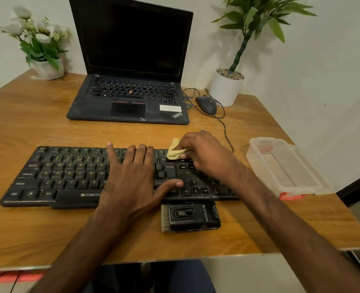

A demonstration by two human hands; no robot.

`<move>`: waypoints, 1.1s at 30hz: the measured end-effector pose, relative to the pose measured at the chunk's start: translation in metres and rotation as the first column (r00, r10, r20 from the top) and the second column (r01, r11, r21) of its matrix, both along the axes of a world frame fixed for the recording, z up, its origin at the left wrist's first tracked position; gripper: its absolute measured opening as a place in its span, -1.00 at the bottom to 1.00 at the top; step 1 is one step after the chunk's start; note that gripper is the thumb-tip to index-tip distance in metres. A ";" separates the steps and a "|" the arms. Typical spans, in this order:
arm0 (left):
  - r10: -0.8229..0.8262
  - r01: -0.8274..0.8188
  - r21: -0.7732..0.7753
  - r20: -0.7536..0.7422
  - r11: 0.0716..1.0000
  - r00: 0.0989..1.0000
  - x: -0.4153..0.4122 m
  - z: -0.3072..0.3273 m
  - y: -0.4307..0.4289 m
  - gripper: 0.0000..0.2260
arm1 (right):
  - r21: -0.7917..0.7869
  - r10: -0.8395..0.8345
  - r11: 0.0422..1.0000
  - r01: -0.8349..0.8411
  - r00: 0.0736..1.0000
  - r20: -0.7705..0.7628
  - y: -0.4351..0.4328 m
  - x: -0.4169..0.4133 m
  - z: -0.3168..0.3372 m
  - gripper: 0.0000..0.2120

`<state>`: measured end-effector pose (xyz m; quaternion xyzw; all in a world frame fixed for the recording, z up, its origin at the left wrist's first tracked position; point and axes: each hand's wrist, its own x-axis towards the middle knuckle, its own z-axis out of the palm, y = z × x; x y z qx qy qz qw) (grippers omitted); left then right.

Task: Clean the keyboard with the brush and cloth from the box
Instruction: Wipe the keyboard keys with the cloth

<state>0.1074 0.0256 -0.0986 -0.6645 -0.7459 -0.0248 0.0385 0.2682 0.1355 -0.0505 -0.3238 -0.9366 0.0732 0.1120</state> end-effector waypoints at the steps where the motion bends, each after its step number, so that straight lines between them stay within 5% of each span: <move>1: -0.002 0.002 0.007 0.006 1.000 1.000 0.000 0.000 0.000 0.19 | 0.028 -0.044 0.999 0.043 0.998 0.050 0.006 0.012 0.002 -0.77; 5: -0.006 0.006 0.016 -0.007 1.000 1.000 0.000 -0.001 -0.001 0.19 | 0.095 -0.164 0.983 0.156 0.983 0.080 0.014 0.042 0.003 -0.74; 12: -0.006 0.006 0.027 -0.007 1.000 1.000 0.000 -0.002 -0.001 0.16 | -0.038 0.164 0.985 -0.166 0.985 -0.052 -0.041 0.047 -0.009 -0.73; 20: 0.004 -0.004 0.032 -0.004 0.999 1.000 -0.001 -0.002 -0.001 0.17 | 0.078 -0.193 0.980 0.184 0.971 0.142 -0.064 0.047 0.001 -0.70; 25: 0.015 -0.014 0.032 -0.023 0.999 1.000 -0.001 -0.002 0.001 0.17 | 0.082 -0.239 0.969 0.233 0.969 0.069 -0.073 0.032 -0.008 -0.69; 33: 0.023 -0.023 0.030 0.003 0.999 1.000 -0.002 -0.002 0.001 0.16 | -0.100 -0.190 0.973 0.210 0.966 0.174 -0.063 0.056 0.016 -0.72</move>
